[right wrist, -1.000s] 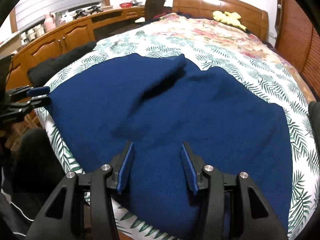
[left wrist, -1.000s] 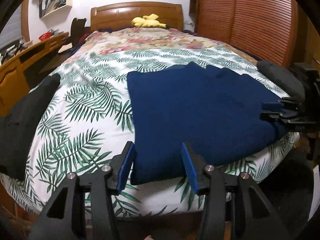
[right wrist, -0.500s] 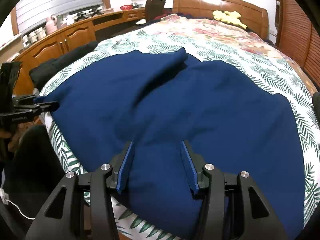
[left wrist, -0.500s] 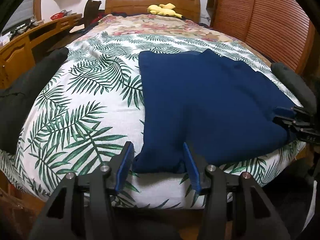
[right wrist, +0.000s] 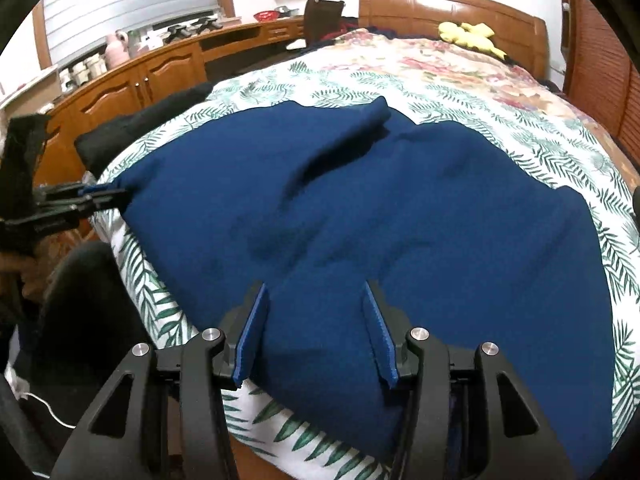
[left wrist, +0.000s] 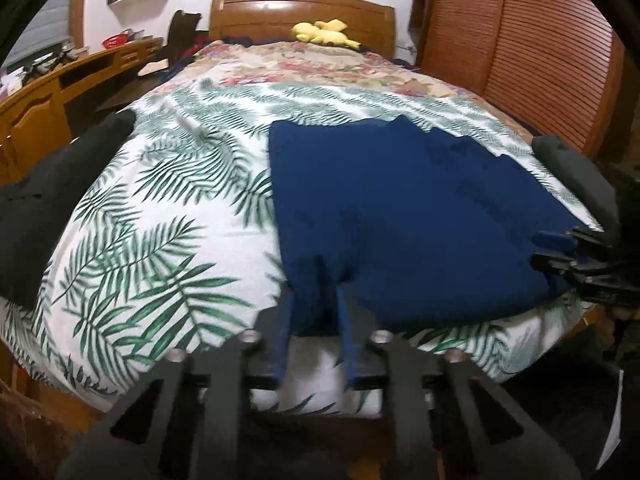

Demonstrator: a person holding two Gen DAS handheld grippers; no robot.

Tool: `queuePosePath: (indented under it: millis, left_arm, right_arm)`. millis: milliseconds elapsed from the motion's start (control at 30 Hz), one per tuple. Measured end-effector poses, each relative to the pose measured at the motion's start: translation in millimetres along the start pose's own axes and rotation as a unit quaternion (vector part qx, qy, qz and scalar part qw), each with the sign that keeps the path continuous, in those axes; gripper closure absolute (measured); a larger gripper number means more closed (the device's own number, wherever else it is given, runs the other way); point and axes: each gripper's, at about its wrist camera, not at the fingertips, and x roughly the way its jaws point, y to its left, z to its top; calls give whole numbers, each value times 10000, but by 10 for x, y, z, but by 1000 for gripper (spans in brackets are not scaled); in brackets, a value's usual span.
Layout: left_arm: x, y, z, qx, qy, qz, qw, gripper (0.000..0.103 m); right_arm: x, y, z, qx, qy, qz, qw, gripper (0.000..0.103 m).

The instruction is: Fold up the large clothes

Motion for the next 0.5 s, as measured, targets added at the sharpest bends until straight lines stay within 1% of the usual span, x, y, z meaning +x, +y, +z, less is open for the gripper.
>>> queuePosePath:
  millis: [100,133,267,400,500]
  left_arm:
    - [-120,-121,123,187,-245,2,9995,97]
    - [-193,-186,203,264,-388,-21,9989,97]
    - [-371,-436,526,507,-678,-223,9962,98]
    - [-486,-868,858,890,-952,-505,9902,99]
    - [-510,-1306,1073,1279,-1085,-760,9829,100]
  right_arm:
    - [8,-48,-17,146,-69,58,9999,53]
    - [3,-51,-20,172,-89,61,9998,54]
    - [-97,-59,5,186,-147,0,9997,54]
    - [-351,-211,-15,250,-284,-218,9990,54]
    - [-605,-420,-97,390,-420,-424,9975,54]
